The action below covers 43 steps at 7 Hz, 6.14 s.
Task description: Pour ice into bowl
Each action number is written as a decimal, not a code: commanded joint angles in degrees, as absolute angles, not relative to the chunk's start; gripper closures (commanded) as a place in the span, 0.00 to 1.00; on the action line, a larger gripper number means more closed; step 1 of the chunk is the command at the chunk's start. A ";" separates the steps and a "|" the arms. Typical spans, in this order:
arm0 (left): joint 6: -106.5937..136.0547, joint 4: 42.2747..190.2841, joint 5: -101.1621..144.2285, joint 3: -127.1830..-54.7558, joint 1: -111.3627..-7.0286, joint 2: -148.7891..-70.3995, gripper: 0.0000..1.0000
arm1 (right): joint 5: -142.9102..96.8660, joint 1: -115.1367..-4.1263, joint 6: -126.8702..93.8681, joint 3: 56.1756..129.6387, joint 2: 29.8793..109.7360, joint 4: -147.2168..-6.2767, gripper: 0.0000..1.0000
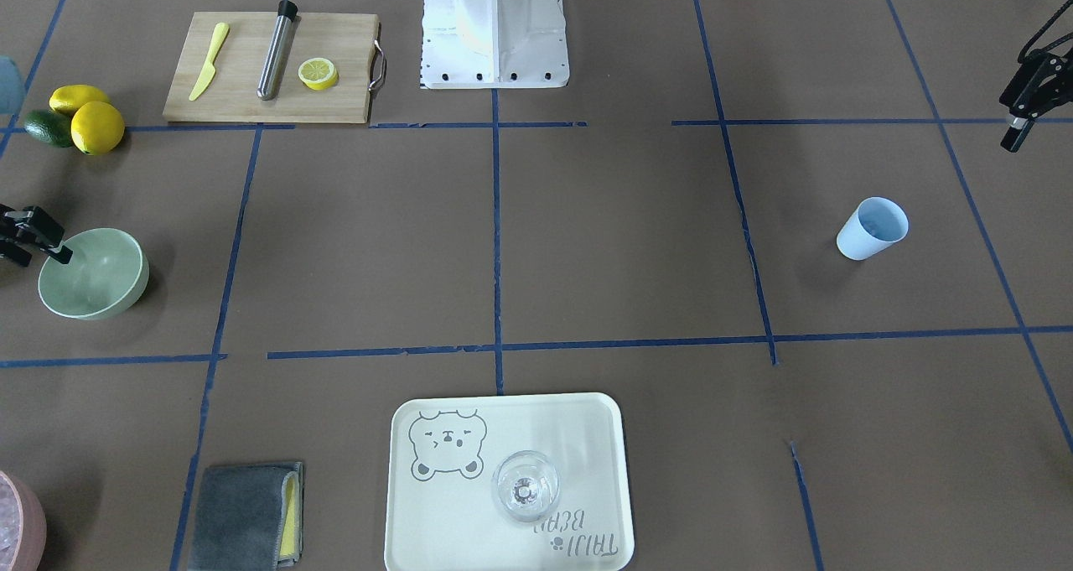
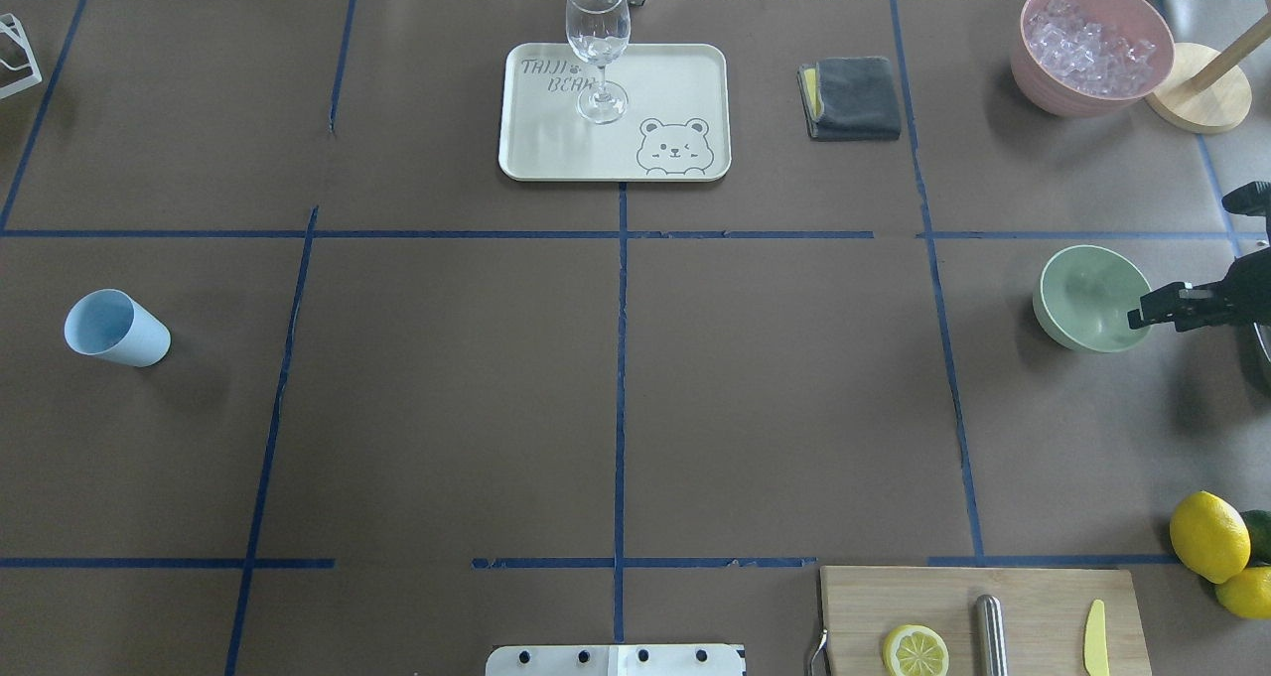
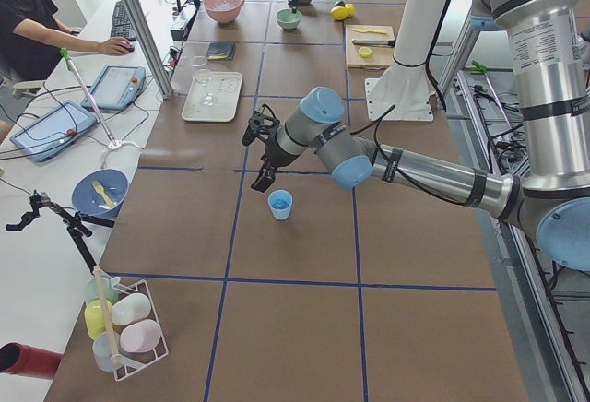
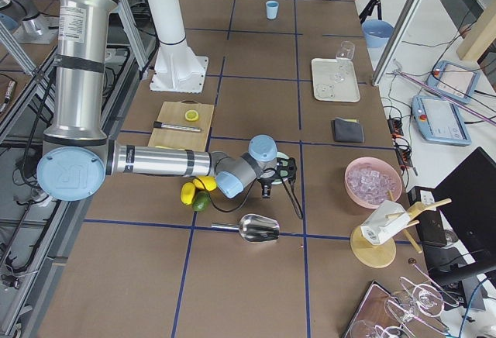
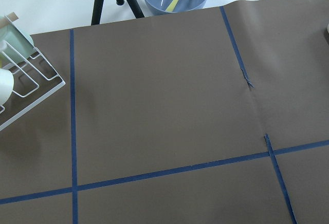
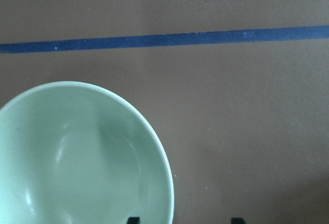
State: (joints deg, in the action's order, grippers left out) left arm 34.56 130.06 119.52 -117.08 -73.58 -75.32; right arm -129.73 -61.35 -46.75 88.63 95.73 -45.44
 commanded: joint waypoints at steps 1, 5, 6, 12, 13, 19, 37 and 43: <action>34.63 132.88 119.18 -115.32 -73.39 -74.80 0.00 | -129.38 -59.60 -48.16 88.51 94.57 -45.44 0.30; 35.33 135.95 119.18 -113.82 -72.78 -74.62 0.00 | -130.34 -59.41 -50.80 90.08 93.43 -45.53 1.00; 37.42 136.23 118.74 -113.82 -70.69 -74.62 0.00 | -130.60 -59.41 -51.58 92.09 93.43 -45.96 1.00; 54.72 155.72 90.41 -114.08 -46.72 -62.33 0.01 | -136.15 -54.09 -75.00 99.40 79.32 -51.58 1.00; 56.06 158.53 86.87 -114.17 -44.15 -60.31 0.01 | -133.62 -50.31 -79.50 100.01 75.88 -53.59 1.00; 73.56 153.65 52.17 -109.89 -18.30 -61.16 0.01 | -113.65 -29.81 -83.32 102.67 51.35 -84.73 1.00; 75.15 154.16 36.39 -86.57 -17.31 -80.86 0.15 | -102.57 -22.24 -88.59 71.10 27.33 -79.54 0.00; 64.16 153.90 39.64 -101.59 -22.59 -81.03 1.00 | -109.94 -32.76 -79.78 100.20 49.13 -84.64 0.00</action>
